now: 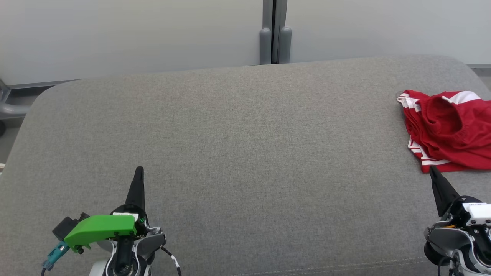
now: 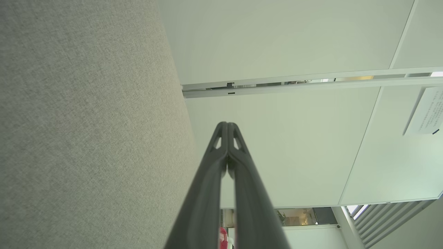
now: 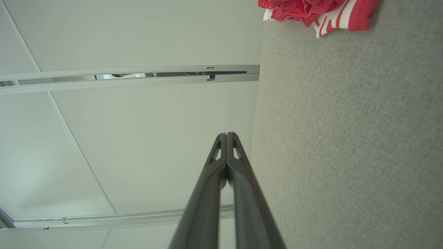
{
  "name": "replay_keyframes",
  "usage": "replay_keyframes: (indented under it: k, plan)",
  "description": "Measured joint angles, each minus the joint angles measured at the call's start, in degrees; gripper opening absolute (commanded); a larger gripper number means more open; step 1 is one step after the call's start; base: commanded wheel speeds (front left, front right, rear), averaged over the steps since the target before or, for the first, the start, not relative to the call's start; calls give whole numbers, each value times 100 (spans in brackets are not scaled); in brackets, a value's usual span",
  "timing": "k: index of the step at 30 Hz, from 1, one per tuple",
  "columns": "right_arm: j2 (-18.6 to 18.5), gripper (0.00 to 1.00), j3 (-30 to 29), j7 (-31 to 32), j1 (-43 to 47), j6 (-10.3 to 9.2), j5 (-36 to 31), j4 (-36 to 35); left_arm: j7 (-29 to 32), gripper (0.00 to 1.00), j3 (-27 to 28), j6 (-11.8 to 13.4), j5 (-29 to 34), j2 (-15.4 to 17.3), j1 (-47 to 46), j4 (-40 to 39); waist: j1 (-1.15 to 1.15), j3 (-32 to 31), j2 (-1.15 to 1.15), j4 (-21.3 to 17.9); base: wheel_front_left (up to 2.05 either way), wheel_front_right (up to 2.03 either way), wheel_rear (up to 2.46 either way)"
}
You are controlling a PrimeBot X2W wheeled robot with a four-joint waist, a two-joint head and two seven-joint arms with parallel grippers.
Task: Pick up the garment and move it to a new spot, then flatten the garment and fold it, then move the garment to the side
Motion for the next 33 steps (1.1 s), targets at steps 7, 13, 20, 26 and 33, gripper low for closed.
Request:
replay_keyframes:
  k: [7, 13, 20, 26, 33]
  plan:
    - [-2, 0, -64, 47, -12, 0, 187, 20, 26, 0, 58, -65, -126, -55, -34, 15, 0, 32, 0, -11, 0, 0, 0]
    - [-2, 0, -64, 47, -12, 0, 187, 20, 26, 0, 59, -65, -126, -55, -34, 15, 0, 32, 0, -11, 0, 0, 0]
    - [-2, 0, -65, 47, -12, 0, 187, 20, 26, 0, 59, -65, -126, -55, -34, 15, 0, 32, 0, -11, 0, 0, 0]
    - [-2, 0, -65, 47, -13, 0, 187, 20, 26, 0, 59, -65, -126, -56, -34, 15, 0, 32, 0, -11, 0, 0, 0]
    - [-2, 0, -64, 47, -13, 0, 187, 20, 26, 0, 59, -65, -126, -56, -34, 15, 0, 32, 0, -11, 0, 0, 0]
